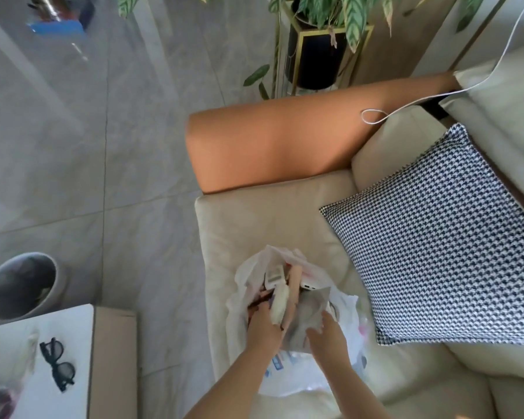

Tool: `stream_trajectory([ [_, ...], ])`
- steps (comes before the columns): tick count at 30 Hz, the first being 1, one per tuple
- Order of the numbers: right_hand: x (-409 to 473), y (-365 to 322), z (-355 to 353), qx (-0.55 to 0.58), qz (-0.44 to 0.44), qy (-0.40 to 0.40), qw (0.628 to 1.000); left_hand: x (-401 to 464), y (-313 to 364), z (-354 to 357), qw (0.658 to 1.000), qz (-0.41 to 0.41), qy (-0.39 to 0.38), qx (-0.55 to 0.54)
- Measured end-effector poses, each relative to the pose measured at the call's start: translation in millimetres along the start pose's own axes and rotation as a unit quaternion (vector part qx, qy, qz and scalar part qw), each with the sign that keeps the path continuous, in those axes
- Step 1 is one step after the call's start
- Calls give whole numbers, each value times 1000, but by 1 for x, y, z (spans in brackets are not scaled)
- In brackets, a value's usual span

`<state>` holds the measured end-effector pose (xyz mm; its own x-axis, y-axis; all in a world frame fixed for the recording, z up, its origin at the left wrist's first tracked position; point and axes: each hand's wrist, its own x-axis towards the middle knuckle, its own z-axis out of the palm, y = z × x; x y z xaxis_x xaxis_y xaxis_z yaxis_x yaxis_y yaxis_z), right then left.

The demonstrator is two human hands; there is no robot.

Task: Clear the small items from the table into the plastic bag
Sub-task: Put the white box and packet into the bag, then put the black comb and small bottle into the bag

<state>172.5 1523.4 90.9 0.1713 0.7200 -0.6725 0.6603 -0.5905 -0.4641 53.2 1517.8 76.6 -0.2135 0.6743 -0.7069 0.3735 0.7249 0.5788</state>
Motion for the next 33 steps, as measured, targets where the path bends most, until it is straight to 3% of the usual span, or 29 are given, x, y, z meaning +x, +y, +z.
stream_trajectory([
  [4, -9, 6, 5, -63, -37, 31, 997, -13, -9, -7, 998, -9, -35, 58],
  [10, -28, -7, 16, -96, -51, 54, 993, -34, -15, -34, 997, 6, -45, 58],
  [16, -53, -26, 50, -97, -100, 5, 990, -59, -47, -73, 999, -14, -29, 24],
  [20, -81, -44, 91, -91, -120, -67, 986, -76, -91, -104, 998, -48, -7, -26],
  [24, -113, -62, 149, -196, -157, -127, 960, -93, -149, -145, 997, -59, 33, -28],
  [29, -151, -76, 226, -282, -205, -164, 923, -116, -240, -195, 991, -105, 75, -24],
  [33, -187, -89, 284, -275, -213, -174, 921, -142, -306, -226, 988, -118, 99, -24],
])
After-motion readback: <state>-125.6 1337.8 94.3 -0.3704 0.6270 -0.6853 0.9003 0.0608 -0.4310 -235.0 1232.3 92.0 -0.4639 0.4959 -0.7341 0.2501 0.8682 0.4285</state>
